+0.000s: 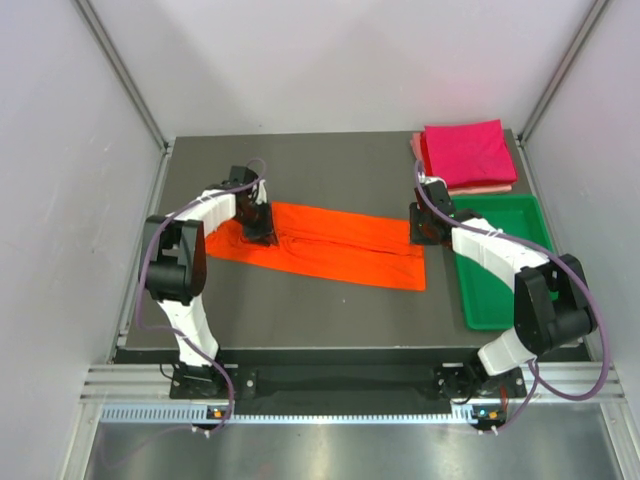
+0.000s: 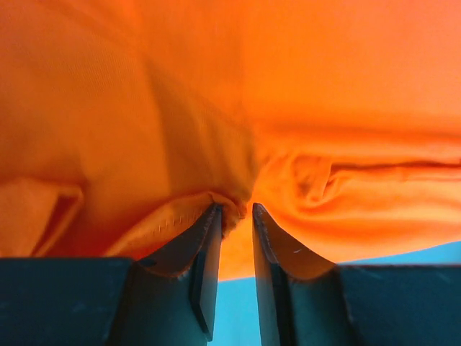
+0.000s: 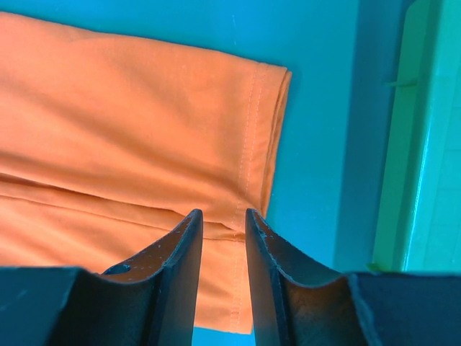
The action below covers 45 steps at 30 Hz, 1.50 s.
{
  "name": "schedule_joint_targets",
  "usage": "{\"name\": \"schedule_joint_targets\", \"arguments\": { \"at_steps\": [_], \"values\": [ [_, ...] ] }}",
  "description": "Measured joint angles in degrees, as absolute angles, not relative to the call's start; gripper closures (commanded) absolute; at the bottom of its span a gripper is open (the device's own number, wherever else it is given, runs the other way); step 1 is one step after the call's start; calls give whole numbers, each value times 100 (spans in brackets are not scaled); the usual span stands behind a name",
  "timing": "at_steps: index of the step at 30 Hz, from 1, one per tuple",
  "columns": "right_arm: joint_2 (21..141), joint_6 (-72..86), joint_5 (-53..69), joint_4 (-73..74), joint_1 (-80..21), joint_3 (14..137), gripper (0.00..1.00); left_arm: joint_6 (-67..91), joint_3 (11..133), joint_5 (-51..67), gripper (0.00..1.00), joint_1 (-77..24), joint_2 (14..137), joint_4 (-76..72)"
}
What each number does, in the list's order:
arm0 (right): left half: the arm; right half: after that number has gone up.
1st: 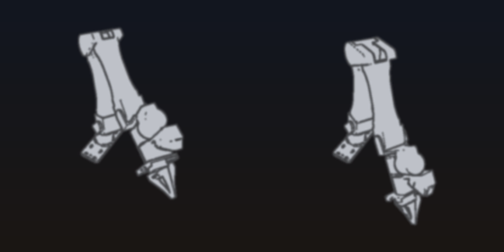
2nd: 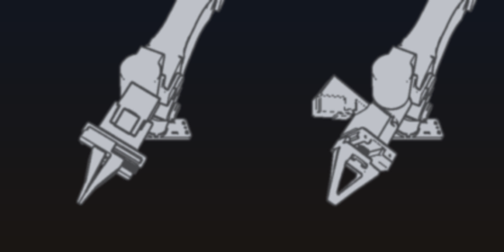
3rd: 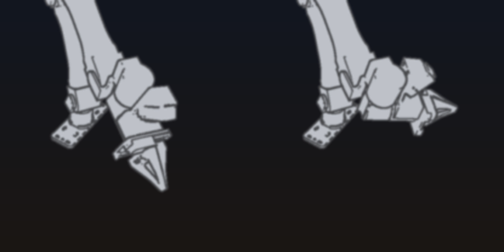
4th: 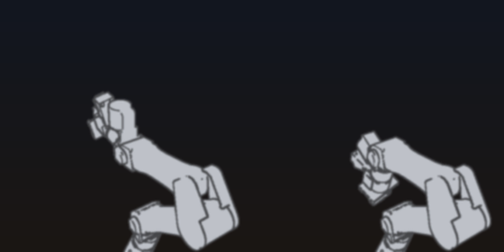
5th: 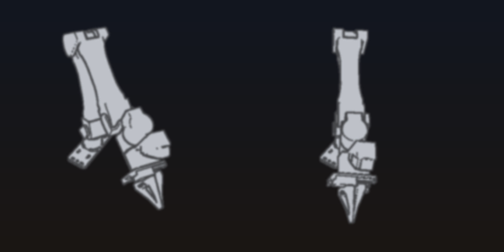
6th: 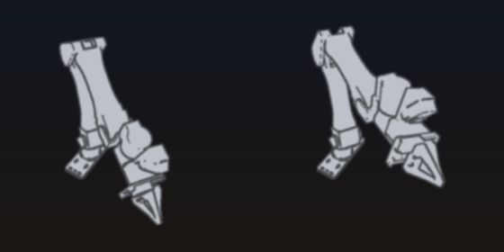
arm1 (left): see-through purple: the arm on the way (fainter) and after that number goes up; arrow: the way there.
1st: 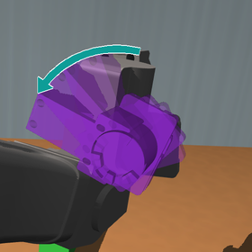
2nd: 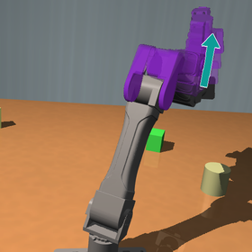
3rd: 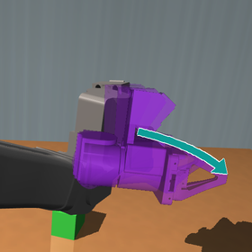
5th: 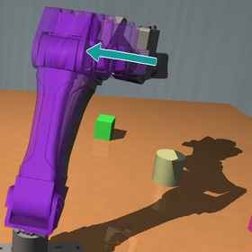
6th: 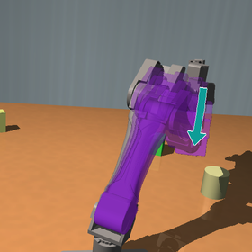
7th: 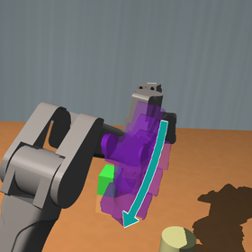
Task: Fold and stack the t-shirts
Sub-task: Fold the tshirt
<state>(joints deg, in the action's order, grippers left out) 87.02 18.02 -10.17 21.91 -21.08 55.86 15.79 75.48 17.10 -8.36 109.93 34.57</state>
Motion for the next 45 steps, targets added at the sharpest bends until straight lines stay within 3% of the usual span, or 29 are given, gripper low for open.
{"name": "schedule_joint_targets", "arguments": {
  "at_steps": [17,25,30,37,45],
  "values": [
    [8702,1806,-843,2187,-2110,5568,67,1758,7585,211,67,-921,10193,3629],
    [8705,1859,-773,2187,-2383,5553,67,1791,7599,19,66,-259,10224,3590],
    [8917,1909,-670,2167,-2860,5774,66,1793,7738,5,66,-233,10523,3632],
    [9889,1957,-740,1846,-4036,7074,68,1922,7710,-108,68,-137,10722,3695],
    [11013,1420,-819,851,-5124,8309,68,2134,7710,-117,70,838,10742,3651]
  ]
}}
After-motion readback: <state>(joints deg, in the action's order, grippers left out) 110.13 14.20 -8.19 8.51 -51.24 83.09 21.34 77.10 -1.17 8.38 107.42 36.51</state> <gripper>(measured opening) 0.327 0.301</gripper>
